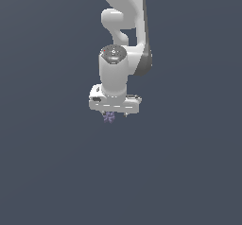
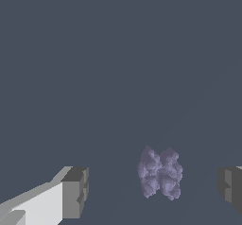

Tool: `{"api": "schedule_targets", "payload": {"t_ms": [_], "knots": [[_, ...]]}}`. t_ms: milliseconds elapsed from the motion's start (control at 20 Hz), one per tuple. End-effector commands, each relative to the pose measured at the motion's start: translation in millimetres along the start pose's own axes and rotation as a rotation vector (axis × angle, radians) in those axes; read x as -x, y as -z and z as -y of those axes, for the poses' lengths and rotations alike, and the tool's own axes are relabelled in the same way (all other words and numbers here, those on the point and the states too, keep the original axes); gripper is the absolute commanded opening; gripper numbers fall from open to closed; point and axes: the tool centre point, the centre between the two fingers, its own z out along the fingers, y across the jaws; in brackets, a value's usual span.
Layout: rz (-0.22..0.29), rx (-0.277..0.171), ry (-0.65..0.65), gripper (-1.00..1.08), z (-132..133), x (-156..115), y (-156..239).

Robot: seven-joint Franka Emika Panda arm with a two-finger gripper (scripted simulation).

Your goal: Pick up the object and move it to a goal position.

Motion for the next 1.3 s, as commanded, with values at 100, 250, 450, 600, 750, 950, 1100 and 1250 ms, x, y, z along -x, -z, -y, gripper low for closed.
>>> {"api": "schedule_targets", "payload": {"t_ms": [100,250,450,600,750,950,1100,1250], "knots": [[0.006,-0.012,-0.037,1.0,-13,16,-19],[0.01,-0.02,-0.068,1.0,-22,29,-34],[0.014,-0.027,-0.098,1.0,-32,43,-48],[0.016,-0.03,-0.113,1.0,-36,50,-54],[0.017,-0.031,-0.119,1.0,-38,53,-56],[0.017,-0.03,-0.118,1.0,-38,52,-57],[0.017,-0.03,-0.118,1.0,-38,53,-64],[0.017,-0.03,-0.119,1.0,-38,54,-77]]}}
